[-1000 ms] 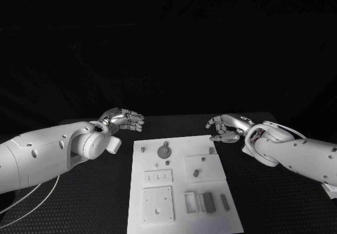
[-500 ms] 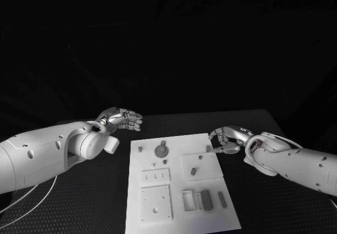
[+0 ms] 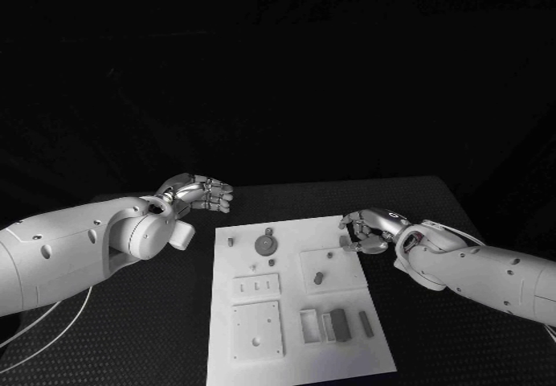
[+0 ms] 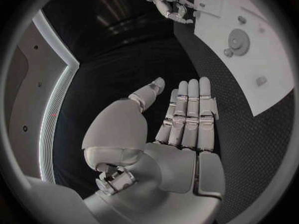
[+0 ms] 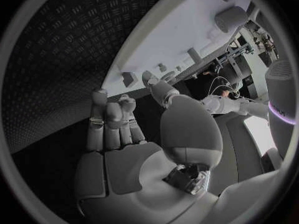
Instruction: Assemble the parts on the task board
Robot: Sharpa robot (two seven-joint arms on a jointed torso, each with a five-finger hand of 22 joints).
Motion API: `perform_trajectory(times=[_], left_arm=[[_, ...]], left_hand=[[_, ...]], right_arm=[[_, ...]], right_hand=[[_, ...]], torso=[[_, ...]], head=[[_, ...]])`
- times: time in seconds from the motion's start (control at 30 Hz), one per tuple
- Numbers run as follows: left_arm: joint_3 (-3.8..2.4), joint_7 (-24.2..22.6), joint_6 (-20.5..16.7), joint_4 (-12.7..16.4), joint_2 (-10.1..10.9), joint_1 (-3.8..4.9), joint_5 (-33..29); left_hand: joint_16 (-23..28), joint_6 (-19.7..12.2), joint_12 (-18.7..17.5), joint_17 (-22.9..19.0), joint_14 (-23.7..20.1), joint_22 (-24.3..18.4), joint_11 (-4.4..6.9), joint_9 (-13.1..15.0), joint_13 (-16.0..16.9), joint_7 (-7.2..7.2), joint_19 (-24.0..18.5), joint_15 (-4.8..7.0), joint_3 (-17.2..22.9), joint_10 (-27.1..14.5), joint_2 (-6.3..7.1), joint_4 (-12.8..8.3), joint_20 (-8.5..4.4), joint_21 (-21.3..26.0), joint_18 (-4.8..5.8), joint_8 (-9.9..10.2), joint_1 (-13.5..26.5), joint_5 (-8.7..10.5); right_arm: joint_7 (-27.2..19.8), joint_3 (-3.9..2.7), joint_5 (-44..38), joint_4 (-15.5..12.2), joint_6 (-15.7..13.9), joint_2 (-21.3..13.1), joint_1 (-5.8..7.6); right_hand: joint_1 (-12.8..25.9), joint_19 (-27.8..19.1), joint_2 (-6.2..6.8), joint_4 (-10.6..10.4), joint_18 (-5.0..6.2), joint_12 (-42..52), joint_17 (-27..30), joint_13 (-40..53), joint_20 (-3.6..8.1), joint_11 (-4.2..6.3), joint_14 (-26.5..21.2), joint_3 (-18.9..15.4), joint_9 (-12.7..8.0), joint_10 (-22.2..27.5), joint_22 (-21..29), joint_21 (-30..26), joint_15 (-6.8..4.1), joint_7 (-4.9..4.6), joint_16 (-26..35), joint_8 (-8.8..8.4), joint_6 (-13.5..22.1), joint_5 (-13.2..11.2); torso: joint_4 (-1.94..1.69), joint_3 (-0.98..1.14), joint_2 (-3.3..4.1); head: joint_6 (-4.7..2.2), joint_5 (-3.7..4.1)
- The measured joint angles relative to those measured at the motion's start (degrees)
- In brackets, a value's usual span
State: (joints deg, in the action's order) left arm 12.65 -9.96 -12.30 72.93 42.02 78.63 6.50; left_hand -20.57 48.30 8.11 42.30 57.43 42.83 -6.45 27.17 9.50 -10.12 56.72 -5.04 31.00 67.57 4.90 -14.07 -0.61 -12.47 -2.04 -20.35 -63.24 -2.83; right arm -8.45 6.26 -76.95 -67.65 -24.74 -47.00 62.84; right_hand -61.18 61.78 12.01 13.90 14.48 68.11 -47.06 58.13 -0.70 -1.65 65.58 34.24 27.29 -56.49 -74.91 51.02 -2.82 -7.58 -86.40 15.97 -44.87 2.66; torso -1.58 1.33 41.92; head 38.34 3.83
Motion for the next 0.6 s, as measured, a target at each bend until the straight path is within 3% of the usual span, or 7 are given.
perform_trajectory(times=[0.13,0.4,0.6], left_arm=[[0.0,0.0,0.1,0.1,0.0,0.0,0.0],[0.0,0.0,0.1,0.2,0.2,-0.01,0.1],[0.0,0.0,0.1,0.2,0.2,-0.01,0.1]], left_hand=[[0.0,0.0,0.0,0.1,0.0,0.1,0.0,0.0,0.0,0.0,0.0,0.0,0.0,0.0,0.0,0.0,0.0,0.0,0.0,0.0,0.0,0.0],[0.0,0.0,0.0,0.1,0.0,0.0,0.0,0.0,0.0,0.0,0.0,0.0,0.0,0.0,0.0,0.0,0.0,0.0,0.0,0.0,0.0,0.0],[0.0,0.0,0.0,0.1,0.0,0.0,0.0,0.0,0.0,0.0,0.0,0.0,0.0,0.0,0.0,0.0,0.0,0.0,0.0,0.0,0.0,0.0]], right_arm=[[0.0,-0.02,0.0,0.5,0.0,0.5,-0.43],[0.0,0.02,0.1,1.5,0.2,0.7,-0.92],[0.0,0.0,0.0,1.5,0.4,0.8,-0.92]], right_hand=[[0.4,0.0,-0.44,-0.5,-0.01,0.4,-0.1,0.0,-0.02,0.0,0.0,0.0,0.3,0.0,0.0,0.0,0.0,0.34,0.0,0.51,-0.3,0.0],[0.7,0.4,-5.61,-1.3,-0.24,0.8,-0.1,-0.3,0.3,0.0,0.6,-0.3,1.1,0.0,0.0,0.0,-1.37,0.51,-0.2,2.33,-0.5,0.0],[0.8,0.4,-8.48,-1.3,-0.26,1.0,0.0,-0.5,0.31,0.0,0.6,-0.3,1.3,0.0,0.0,0.0,-1.98,0.51,-0.2,3.0,-0.5,0.0]], torso=[[-0.03,-0.06,-0.01],[-0.01,-0.1,-0.01],[0.01,-0.13,-0.07]], head=[[0.2,0.0],[0.59,-0.15],[0.85,-0.1]])
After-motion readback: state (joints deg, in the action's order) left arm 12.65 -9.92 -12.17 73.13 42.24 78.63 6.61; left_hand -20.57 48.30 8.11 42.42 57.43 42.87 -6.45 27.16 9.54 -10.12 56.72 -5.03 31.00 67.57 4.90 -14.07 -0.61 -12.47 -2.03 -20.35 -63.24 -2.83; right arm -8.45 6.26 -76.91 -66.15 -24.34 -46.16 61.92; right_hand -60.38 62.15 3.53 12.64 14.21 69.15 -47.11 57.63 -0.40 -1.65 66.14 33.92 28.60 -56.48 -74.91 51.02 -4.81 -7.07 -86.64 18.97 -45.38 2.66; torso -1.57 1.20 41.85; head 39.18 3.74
